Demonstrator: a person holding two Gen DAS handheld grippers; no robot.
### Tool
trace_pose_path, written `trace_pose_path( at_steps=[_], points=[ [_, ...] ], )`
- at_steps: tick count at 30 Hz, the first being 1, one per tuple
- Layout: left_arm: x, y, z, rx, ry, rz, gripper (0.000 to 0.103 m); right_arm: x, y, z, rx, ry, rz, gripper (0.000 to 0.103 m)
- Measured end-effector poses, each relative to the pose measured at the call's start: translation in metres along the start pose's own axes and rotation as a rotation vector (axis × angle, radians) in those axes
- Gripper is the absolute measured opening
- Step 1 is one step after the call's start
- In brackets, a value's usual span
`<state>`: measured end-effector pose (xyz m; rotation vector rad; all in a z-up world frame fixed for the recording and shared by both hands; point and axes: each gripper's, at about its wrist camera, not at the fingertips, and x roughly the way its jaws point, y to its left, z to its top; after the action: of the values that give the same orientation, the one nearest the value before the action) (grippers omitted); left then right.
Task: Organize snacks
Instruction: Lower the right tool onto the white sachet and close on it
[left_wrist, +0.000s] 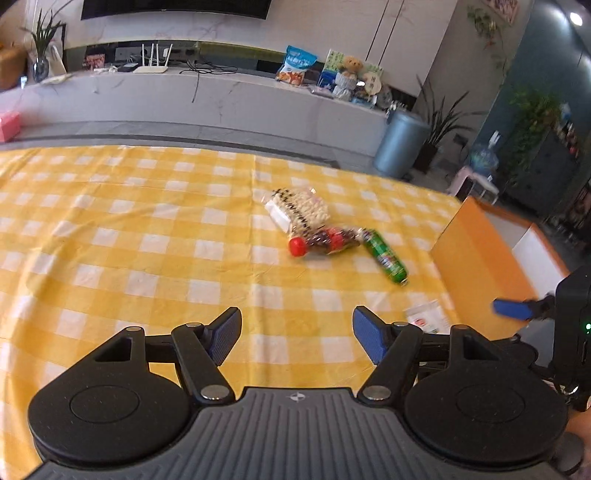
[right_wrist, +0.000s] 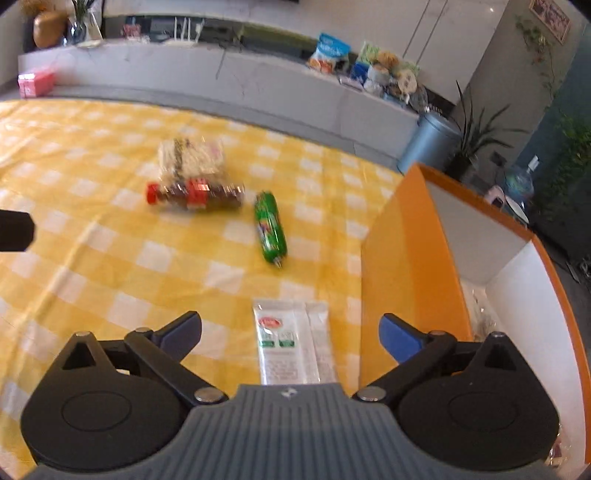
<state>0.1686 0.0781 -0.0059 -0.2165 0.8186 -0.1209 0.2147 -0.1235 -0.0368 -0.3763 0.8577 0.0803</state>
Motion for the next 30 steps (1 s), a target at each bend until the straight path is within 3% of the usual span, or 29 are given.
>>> trace_pose_path(
  at_steps=[2, 10, 14, 18, 25, 30],
  points=[
    [0.006, -0.003, -0.002, 0.016, 0.021, 0.016, 0.081, 0.008, 0.008, -0.002, -0.079, 0.015, -0.056, 0.1],
    [0.016, -0.006, -0.005, 0.034, 0.056, 0.055, 0.081, 0.006, 0.026, -0.005, -0.192, 0.009, -0.099, 0.1],
    [0.018, -0.003, -0.005, 0.021, 0.067, 0.071, 0.081, 0.003, 0.038, -0.007, -0.226, 0.002, -0.075, 0.1],
    [0.019, -0.002, -0.004, 0.027, 0.077, 0.086, 0.081, 0.01, 0.053, -0.016, -0.321, 0.025, -0.144, 0.098],
    [0.019, -0.001, -0.004, 0.023, 0.079, 0.081, 0.081, 0.013, 0.037, -0.009, -0.19, 0.092, -0.083, 0.09],
    [0.018, 0.0, -0.003, 0.006, 0.07, 0.092, 0.08, 0.02, 0.013, -0.003, -0.033, 0.171, 0.055, 0.076]
  ],
)
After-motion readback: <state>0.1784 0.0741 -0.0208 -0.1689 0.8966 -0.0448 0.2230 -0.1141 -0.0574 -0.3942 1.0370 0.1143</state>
